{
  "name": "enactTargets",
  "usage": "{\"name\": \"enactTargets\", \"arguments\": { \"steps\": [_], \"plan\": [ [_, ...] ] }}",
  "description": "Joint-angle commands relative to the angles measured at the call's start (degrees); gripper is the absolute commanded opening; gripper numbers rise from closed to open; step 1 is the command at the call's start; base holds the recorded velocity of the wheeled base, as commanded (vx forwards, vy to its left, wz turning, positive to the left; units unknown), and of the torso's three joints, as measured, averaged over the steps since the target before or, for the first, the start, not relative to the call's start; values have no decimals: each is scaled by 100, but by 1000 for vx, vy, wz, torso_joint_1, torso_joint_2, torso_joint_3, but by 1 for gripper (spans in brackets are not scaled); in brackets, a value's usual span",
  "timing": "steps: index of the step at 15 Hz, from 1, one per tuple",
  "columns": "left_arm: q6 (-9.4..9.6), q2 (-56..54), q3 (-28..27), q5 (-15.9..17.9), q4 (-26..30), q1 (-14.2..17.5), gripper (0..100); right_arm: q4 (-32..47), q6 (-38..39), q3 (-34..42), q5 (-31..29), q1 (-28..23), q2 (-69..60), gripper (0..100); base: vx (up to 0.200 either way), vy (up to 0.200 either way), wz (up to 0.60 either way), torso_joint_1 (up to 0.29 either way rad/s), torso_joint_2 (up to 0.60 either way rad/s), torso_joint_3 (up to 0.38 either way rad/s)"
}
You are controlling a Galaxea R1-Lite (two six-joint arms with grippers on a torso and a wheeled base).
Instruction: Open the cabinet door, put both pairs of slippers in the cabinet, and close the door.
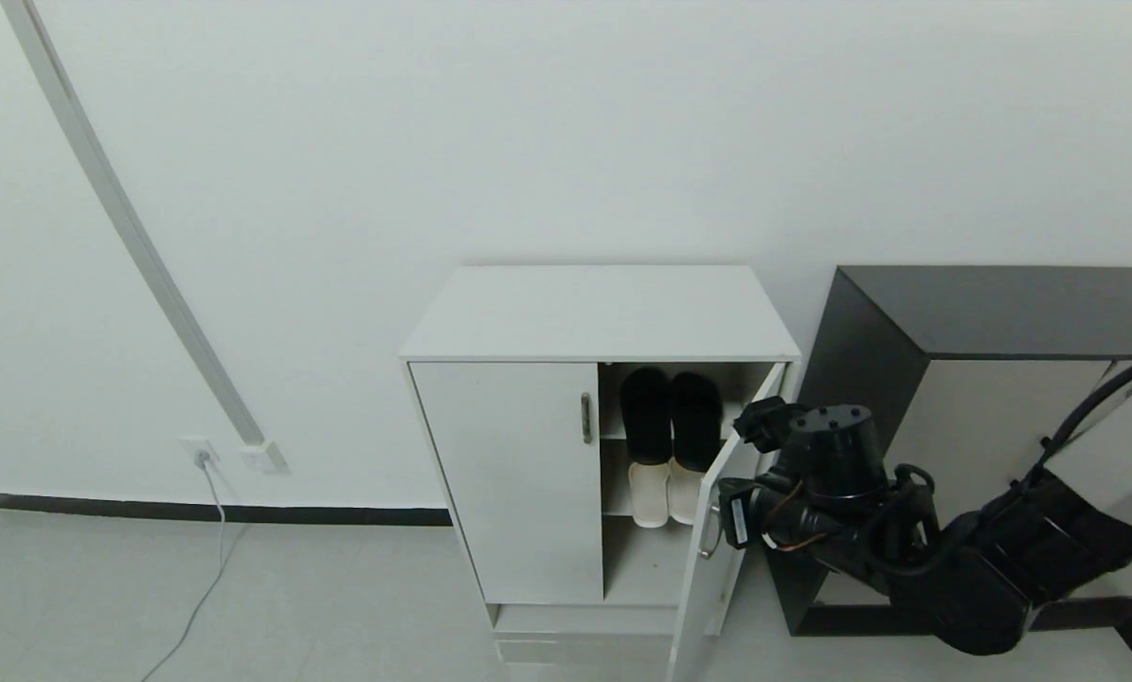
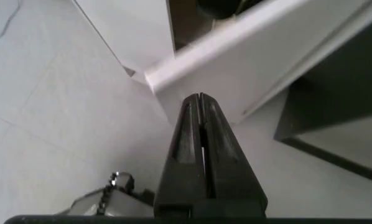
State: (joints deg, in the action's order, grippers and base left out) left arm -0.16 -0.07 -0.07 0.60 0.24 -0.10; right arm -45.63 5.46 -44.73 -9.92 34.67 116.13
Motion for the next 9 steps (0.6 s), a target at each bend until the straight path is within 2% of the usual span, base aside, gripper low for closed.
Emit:
{"name": "enactTargets", "arguments": {
  "steps": [1,4,7,9],
  "plan": [
    [-2,7,-1,2,2,1,0,-245,-1,-396,-1,5,560,0,0,0,0,0,0,0],
    [-2,7,-1,2,2,1,0,-719,8,-792,-18,5,1017,0,0,0,0,0,0,0],
    [-2,7,-1,2,2,1,0,-790,69,-801,-18,5,991,0,0,0,0,0,0,0],
    [-11,7,-1,-7,2,1,0,-1220,113,-607,17,5,894,0,0,0,0,0,0,0]
  ]
}}
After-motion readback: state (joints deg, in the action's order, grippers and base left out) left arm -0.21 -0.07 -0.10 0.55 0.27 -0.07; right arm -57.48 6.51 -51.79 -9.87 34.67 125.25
